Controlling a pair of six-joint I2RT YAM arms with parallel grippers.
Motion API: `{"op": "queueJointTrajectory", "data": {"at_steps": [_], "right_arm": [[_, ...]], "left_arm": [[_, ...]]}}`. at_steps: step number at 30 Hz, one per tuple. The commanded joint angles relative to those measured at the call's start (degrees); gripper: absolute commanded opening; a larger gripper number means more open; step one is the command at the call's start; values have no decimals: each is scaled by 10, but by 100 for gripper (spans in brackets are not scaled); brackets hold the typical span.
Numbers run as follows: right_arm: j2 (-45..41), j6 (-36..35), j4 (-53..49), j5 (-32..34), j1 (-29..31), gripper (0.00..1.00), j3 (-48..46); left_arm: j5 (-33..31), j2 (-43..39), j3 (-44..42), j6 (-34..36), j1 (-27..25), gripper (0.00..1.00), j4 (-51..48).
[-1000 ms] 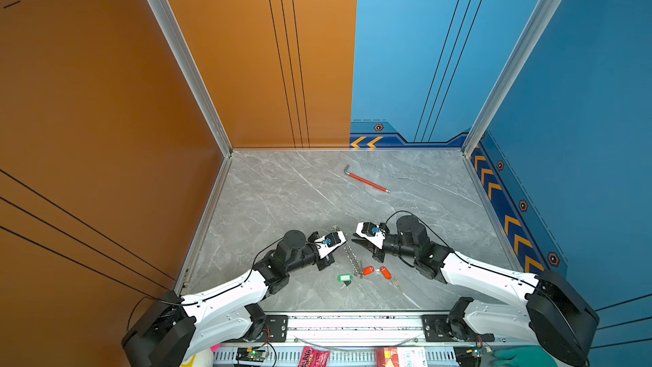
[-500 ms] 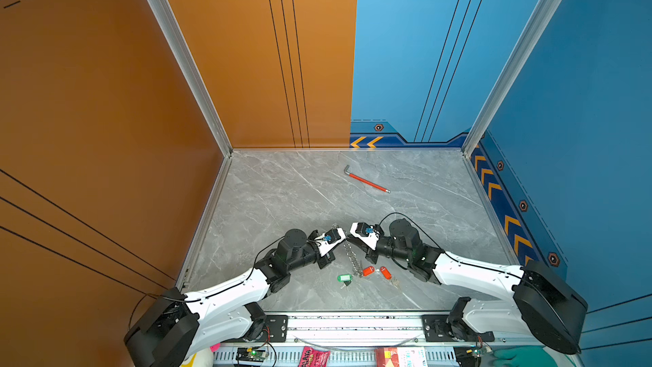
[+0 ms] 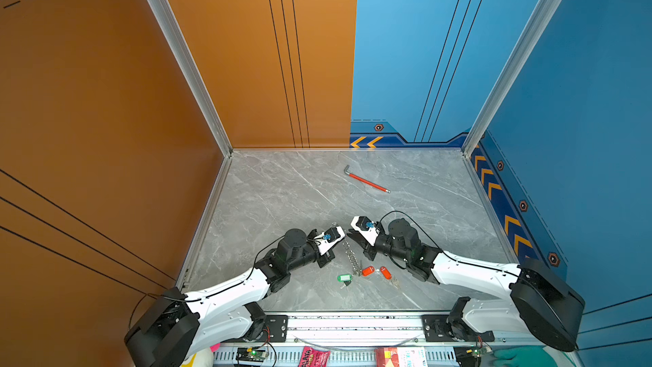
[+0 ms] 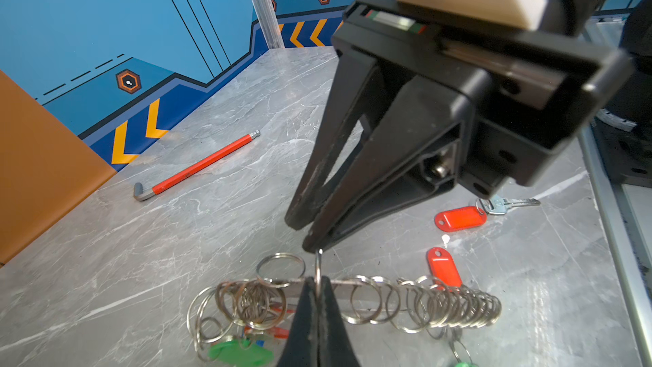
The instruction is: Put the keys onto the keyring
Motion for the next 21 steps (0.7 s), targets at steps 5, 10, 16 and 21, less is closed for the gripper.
{"op": "queueJointTrajectory", "data": {"at_steps": [5, 10, 16, 21], "right_arm": [[-30, 2, -19, 40, -2, 18, -8], [-29, 30, -1, 36, 2, 18, -10], [-13, 55, 19, 87, 15, 18, -10], [-2, 70, -24, 108, 14, 18, 14]], "left_arm": [[-15, 1, 8, -32, 11, 0, 30], [-22, 8, 17, -61, 15, 0, 30], [-76, 17, 33, -108, 16, 0, 30], [-98, 11, 55, -150, 19, 0, -8]]}}
